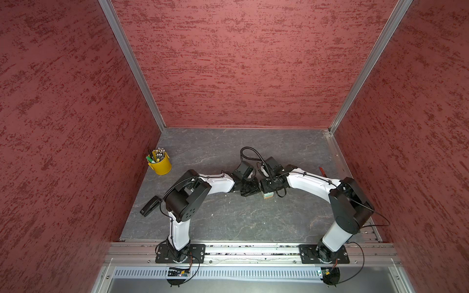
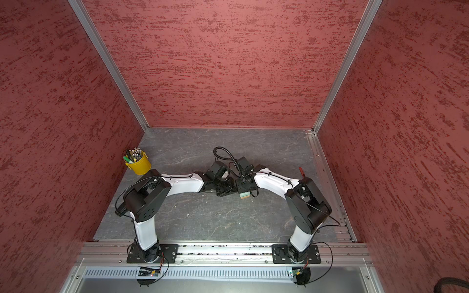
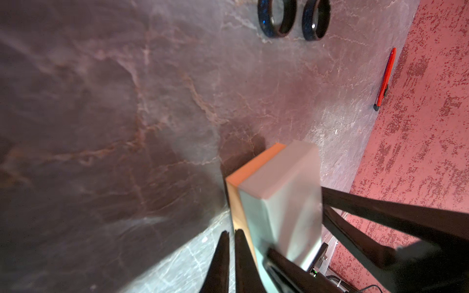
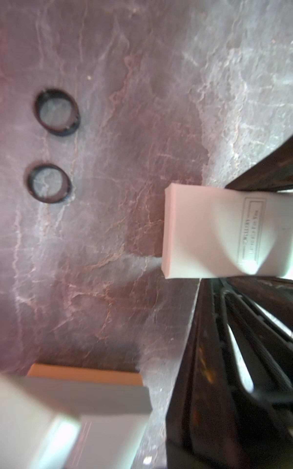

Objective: Take the rings out of the lift-off lid box
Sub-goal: Close the lid on the jewelry box.

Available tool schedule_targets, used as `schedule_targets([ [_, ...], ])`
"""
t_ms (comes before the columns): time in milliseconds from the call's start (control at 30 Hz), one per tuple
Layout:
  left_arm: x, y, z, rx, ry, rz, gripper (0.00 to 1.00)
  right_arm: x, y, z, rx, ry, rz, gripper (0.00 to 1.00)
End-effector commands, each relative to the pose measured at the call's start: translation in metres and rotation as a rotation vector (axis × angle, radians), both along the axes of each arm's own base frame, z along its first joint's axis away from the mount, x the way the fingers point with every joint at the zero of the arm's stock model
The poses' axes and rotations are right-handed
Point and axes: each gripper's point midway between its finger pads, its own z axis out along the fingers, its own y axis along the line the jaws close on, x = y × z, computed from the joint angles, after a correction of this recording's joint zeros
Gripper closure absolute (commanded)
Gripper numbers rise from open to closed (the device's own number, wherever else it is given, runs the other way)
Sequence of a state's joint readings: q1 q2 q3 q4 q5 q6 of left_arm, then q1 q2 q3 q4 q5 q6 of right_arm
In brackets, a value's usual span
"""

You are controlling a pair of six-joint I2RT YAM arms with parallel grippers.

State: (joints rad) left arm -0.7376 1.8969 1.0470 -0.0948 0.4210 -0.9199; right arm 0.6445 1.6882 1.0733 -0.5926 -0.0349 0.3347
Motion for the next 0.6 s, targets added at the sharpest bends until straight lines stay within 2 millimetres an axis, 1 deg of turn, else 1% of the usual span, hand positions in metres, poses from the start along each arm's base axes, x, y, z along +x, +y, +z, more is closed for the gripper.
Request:
schedule_targets([
  [0,0.002,0.000,0.001,-0.008,-0.014,-0.001,0.90,0.004,0.004,0.017,0.037,-0.056,-0.017,0.50],
  [233,0.001,-0.002,0.000,-0.013,-0.009,-0.012,0.88,-0.002,0.000,0.008,0.032,-0.035,-0.028,0.49],
  [333,-0.005,-0.003,0.000,-0.014,-0.004,-0.020,0.88,-0.004,0.001,0.004,0.032,-0.016,-0.039,0.49],
  [467,-0.013,0.004,-0.003,0.012,0.007,-0.013,0.88,-0.007,0.003,-0.005,0.044,0.022,-0.062,0.46],
  [567,-0.023,0.012,-0.004,0.040,0.012,-0.020,0.88,-0.008,0.005,-0.005,0.060,0.030,-0.072,0.41],
])
